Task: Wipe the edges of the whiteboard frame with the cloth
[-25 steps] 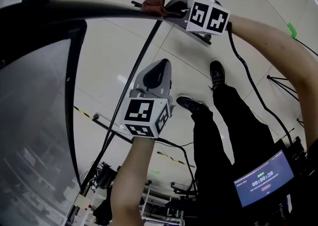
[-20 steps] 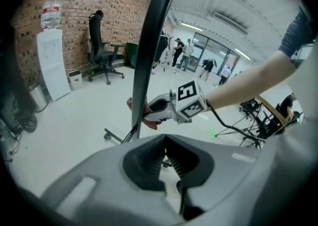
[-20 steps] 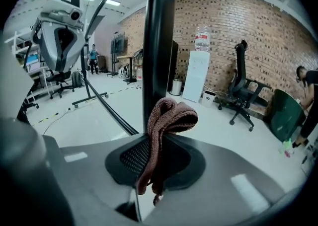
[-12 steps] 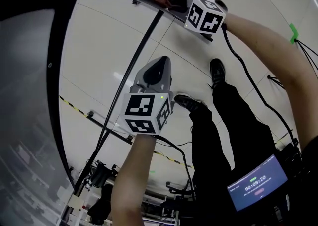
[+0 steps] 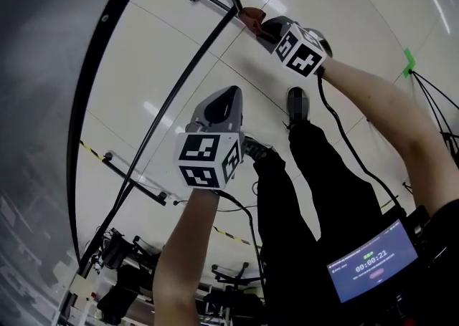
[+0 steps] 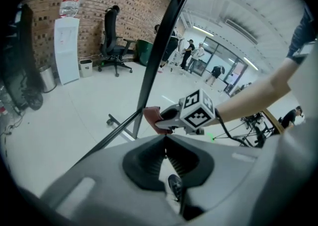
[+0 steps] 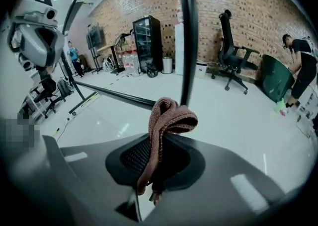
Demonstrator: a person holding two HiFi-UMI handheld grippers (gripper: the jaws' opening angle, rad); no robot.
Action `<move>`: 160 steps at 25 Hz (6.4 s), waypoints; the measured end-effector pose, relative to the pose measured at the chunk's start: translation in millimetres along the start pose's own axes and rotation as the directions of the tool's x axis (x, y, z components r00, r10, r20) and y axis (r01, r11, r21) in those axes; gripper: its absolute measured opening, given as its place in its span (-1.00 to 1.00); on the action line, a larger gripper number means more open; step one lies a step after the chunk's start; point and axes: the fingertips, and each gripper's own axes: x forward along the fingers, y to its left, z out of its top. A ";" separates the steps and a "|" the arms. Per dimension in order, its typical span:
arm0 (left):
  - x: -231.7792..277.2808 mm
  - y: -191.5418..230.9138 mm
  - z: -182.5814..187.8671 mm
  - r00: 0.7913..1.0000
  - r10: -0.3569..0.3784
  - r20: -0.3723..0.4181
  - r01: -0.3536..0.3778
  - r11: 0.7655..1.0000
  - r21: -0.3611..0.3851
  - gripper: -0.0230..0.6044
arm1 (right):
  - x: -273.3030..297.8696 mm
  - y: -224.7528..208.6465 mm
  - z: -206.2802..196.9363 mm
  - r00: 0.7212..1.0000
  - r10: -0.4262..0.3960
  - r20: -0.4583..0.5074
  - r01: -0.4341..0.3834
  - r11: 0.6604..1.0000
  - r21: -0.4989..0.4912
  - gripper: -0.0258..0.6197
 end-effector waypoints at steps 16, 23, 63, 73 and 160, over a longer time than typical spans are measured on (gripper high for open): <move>-63.8 23.1 -39.9 0.978 0.158 0.138 -0.124 0.966 -0.227 -0.91 | 40.4 -20.1 57.2 0.936 -0.338 -0.099 0.326 0.938 -0.118 -0.74; -88.6 34.8 -65.0 0.963 0.202 0.176 -0.145 0.946 -0.290 -0.91 | 57.4 13.1 62.2 0.955 -0.274 -0.114 0.243 0.942 -0.231 -0.74; -245.3 110.4 -192.2 0.899 0.385 0.208 -0.249 0.840 -0.482 -0.91 | 127.1 218.8 133.4 0.979 -0.128 -0.157 0.032 0.862 -0.506 -0.74; -302.7 112.7 -209.2 0.837 0.498 0.228 -0.336 0.796 -0.504 -0.91 | 131.0 283.0 143.8 0.986 -0.034 -0.165 -0.061 0.842 -0.536 -0.74; -621.9 281.8 -564.6 0.599 0.781 0.177 -0.279 0.411 -0.868 -0.92 | 292.6 795.0 311.8 0.975 0.066 -0.211 -0.210 0.580 -0.787 -0.74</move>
